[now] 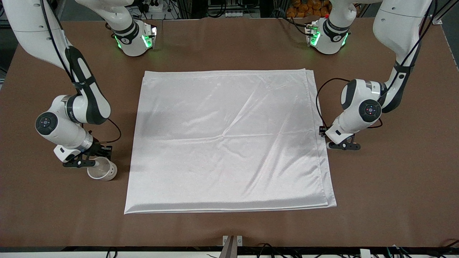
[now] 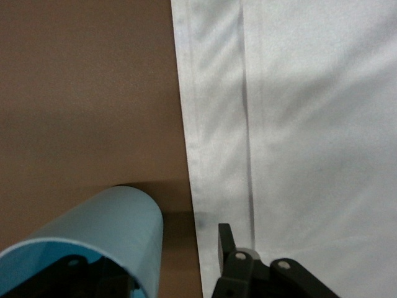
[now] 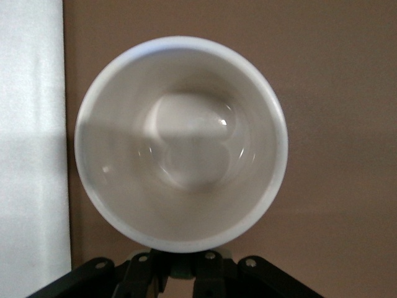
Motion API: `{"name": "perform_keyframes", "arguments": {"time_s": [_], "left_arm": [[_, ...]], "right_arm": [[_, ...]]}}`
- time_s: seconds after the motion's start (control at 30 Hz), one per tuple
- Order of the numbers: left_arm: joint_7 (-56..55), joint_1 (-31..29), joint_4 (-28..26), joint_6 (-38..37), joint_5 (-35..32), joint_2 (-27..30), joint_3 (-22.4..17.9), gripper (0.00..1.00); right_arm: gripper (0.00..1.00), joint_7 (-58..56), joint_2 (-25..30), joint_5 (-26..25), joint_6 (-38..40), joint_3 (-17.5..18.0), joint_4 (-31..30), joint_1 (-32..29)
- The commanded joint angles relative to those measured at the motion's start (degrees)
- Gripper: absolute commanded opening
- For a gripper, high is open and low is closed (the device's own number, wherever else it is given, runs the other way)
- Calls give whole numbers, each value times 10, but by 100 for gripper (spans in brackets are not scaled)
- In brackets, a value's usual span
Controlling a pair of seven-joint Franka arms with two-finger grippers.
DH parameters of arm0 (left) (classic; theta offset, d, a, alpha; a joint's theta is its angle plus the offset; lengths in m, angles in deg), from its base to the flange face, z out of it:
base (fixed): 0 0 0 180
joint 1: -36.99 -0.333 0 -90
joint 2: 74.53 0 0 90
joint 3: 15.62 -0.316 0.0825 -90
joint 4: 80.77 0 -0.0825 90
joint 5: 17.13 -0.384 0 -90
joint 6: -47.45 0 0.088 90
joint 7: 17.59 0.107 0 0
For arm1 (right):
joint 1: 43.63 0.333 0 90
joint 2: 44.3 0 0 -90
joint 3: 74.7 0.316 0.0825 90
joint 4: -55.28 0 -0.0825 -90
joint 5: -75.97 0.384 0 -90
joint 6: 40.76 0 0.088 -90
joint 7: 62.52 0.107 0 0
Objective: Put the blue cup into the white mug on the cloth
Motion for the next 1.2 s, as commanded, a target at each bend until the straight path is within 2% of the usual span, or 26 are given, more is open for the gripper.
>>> {"name": "perform_keyframes", "arguments": {"time_s": [0.0, 0.17, 0.37, 0.57, 0.83, 1.17], "left_arm": [[-25, -3, -2, 8, -18, 1, 0, 23], [-28, -3, -2, 8, -18, 2, 0, 10], [-31, -3, -2, 7, -17, 5, 0, 0], [-51, -6, -2, 3, -18, 9, 0, 0], [-51, -5, 6, -23, -18, 29, 0, 0], [-45, 1, 86, -155, -19, 44, 4, 0]], "right_arm": [[0, 4, 17, 3, 7, 6, 6, 0], [0, 6, 22, 3, 15, 11, 27, 15], [0, 74, 25, 3, 86, 33, 80, 42], [0, 183, 24, 3, 148, 73, 127, 76], [0, 306, 20, 4, 150, 78, 153, 174], [0, 446, -30, -1, 147, 77, 217, 289]]}}
